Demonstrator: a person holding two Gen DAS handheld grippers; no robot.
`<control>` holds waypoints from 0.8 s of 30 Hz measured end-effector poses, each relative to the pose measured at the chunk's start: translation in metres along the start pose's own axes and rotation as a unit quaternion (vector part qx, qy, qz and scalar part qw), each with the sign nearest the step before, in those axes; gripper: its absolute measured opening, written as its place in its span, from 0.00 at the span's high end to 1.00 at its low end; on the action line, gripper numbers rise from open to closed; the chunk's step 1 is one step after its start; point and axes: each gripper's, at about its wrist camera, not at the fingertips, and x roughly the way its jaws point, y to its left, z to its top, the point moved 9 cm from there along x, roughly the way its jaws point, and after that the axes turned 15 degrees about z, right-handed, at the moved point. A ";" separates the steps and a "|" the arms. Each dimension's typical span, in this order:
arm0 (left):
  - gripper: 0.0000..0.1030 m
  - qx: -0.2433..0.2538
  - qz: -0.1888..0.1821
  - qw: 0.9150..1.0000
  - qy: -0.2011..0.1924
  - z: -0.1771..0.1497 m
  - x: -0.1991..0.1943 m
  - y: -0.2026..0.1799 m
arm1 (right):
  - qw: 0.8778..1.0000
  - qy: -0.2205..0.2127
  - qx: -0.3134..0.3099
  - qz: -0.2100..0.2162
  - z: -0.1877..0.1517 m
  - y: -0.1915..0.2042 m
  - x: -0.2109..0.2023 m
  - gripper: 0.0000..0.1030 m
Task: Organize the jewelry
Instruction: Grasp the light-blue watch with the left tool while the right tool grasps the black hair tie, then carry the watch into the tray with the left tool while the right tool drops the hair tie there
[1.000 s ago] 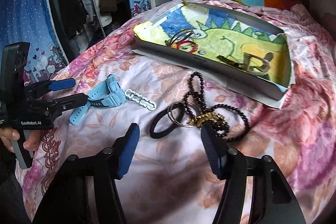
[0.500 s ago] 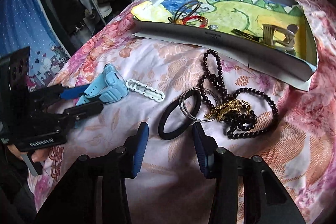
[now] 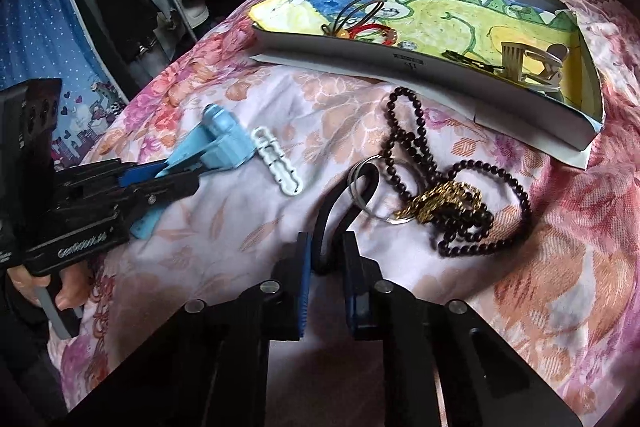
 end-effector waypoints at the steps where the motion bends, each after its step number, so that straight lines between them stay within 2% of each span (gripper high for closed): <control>1: 0.79 -0.006 -0.003 1.000 0.000 0.000 0.000 0.001 | 1.000 0.002 0.002 0.004 -0.001 0.001 -0.001 0.89; 7: 0.85 -0.036 -0.027 0.999 0.002 0.002 -0.004 0.000 | 0.999 0.004 0.020 0.025 -0.013 0.007 -0.014 0.90; 13: 0.88 -0.036 -0.020 0.999 -0.003 0.004 -0.017 -0.009 | 1.000 -0.015 0.002 0.013 -0.015 0.015 -0.029 0.92; 18: 0.89 -0.040 -0.022 0.999 -0.029 0.017 -0.039 -0.016 | 0.999 -0.050 -0.014 -0.001 -0.002 0.017 -0.048 0.92; 24: 0.89 -0.051 -0.015 0.996 -0.076 0.047 -0.057 -0.016 | 0.991 -0.117 -0.048 -0.042 0.029 0.011 -0.070 0.92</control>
